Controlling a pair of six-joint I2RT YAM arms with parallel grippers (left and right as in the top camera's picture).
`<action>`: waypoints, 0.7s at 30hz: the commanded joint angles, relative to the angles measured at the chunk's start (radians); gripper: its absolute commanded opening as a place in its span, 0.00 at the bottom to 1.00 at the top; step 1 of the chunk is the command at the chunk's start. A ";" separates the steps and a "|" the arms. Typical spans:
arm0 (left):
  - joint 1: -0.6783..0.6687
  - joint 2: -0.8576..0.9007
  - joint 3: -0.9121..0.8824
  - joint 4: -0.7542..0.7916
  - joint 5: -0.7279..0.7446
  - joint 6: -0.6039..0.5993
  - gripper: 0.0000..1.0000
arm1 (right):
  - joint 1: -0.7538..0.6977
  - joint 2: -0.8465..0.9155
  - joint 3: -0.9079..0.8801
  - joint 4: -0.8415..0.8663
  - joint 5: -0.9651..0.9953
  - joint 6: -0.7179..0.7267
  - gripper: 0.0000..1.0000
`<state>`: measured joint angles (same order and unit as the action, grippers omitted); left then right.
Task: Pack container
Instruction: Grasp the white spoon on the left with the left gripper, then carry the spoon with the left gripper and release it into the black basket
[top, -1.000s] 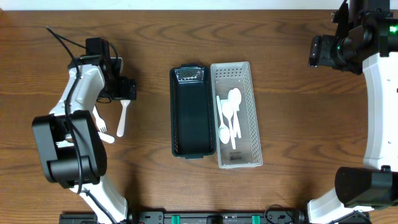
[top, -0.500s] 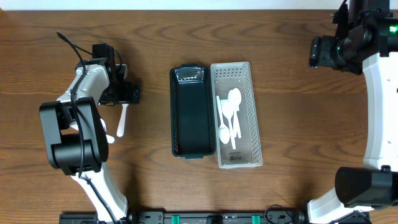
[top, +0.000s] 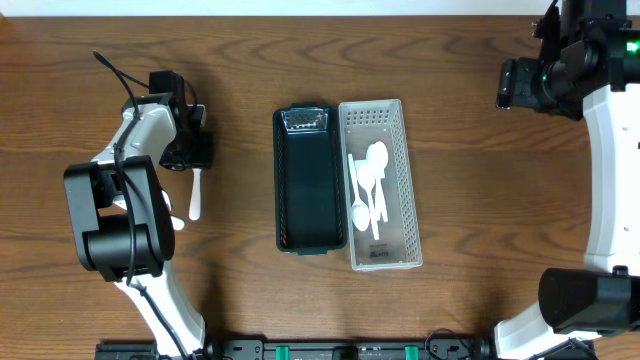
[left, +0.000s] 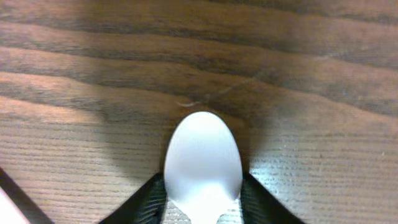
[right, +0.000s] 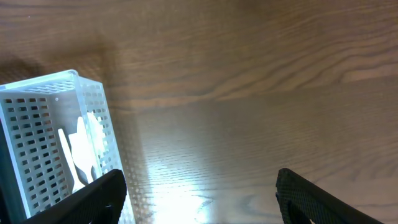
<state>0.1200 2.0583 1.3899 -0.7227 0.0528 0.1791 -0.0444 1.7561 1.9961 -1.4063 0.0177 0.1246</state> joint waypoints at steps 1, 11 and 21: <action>0.001 0.032 0.002 -0.013 -0.013 0.004 0.26 | -0.003 0.000 0.004 -0.002 0.002 -0.010 0.80; -0.005 -0.065 0.021 -0.081 -0.016 0.000 0.08 | -0.003 0.000 0.004 0.000 0.009 -0.025 0.81; -0.176 -0.341 0.285 -0.401 -0.042 -0.152 0.06 | -0.004 0.000 0.004 0.007 0.014 -0.070 0.82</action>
<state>-0.0010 1.7954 1.6062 -1.0863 0.0181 0.1143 -0.0444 1.7561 1.9961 -1.4006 0.0193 0.0959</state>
